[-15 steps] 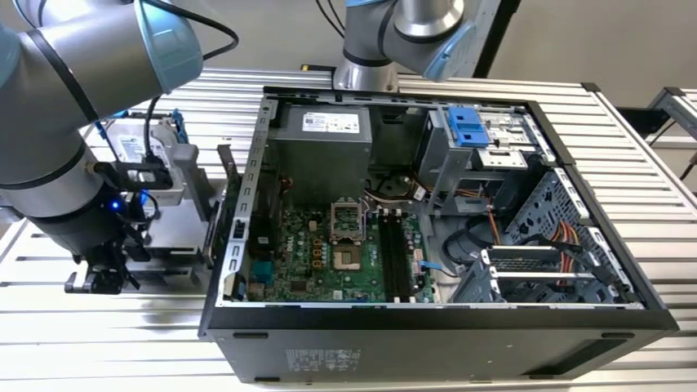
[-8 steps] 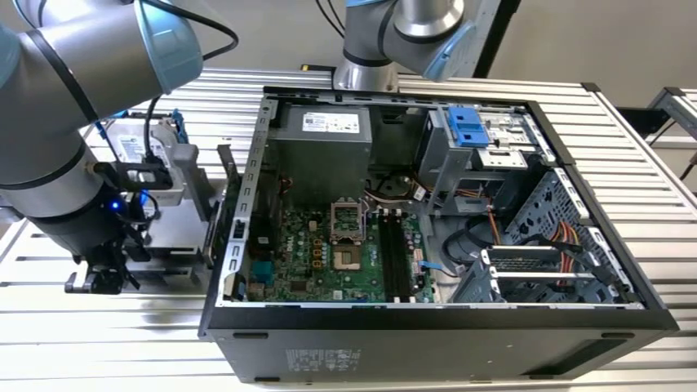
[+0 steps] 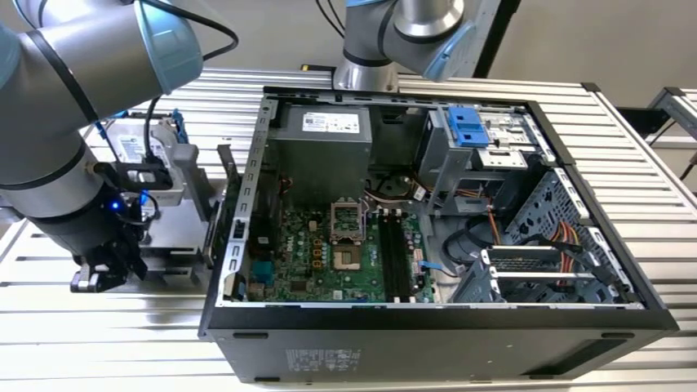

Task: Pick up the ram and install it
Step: 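Pick up the ram and move it above insertion slot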

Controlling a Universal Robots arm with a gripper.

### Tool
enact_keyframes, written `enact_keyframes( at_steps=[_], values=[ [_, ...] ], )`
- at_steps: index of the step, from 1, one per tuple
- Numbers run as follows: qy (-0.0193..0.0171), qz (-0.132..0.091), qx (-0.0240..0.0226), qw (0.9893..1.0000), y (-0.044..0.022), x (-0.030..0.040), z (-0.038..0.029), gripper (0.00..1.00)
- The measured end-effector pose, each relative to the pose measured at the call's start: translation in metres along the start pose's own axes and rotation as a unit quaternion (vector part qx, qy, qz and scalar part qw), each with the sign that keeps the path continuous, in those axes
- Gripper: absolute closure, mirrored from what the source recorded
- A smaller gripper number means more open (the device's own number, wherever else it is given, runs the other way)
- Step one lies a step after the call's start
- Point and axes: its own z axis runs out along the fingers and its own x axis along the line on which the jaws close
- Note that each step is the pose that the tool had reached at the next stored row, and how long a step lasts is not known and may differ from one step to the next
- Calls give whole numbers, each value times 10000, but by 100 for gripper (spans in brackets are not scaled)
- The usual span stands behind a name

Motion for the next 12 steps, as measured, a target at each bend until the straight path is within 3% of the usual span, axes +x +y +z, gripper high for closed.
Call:
enact_keyframes(
  at_steps=[12],
  values=[
    [0, 0, 0, 10000, 0, 0, 4, 100]
  ],
)
